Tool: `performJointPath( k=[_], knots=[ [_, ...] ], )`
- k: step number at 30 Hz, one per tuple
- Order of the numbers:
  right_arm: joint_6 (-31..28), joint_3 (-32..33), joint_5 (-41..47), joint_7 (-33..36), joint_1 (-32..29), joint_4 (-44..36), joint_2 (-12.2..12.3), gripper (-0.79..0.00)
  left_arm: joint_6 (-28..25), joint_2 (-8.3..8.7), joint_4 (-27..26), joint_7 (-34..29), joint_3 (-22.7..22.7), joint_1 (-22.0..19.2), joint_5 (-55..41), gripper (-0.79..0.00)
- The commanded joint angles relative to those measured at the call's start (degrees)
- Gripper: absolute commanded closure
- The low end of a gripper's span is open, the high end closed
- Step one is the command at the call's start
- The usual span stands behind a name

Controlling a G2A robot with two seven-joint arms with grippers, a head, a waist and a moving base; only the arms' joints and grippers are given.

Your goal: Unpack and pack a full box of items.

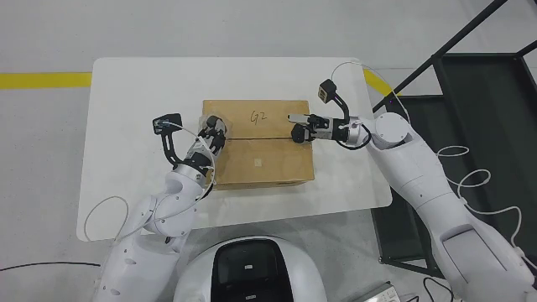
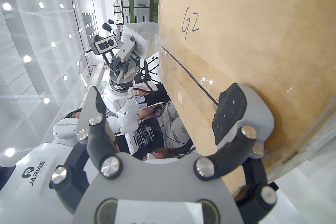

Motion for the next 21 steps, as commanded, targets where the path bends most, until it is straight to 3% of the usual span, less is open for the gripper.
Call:
performJointPath(
  k=[1,21],
  knots=[
    [0.0,0.0,0.0,0.0,0.0,0.0,0.0,-0.785,0.0,0.00,0.0,0.0,0.0,0.0,0.0,0.000],
    [0.0,0.0,0.0,0.0,0.0,0.0,0.0,-0.785,-0.1,0.12,0.0,-0.5,0.0,0.0,2.2,0.000]
  ],
)
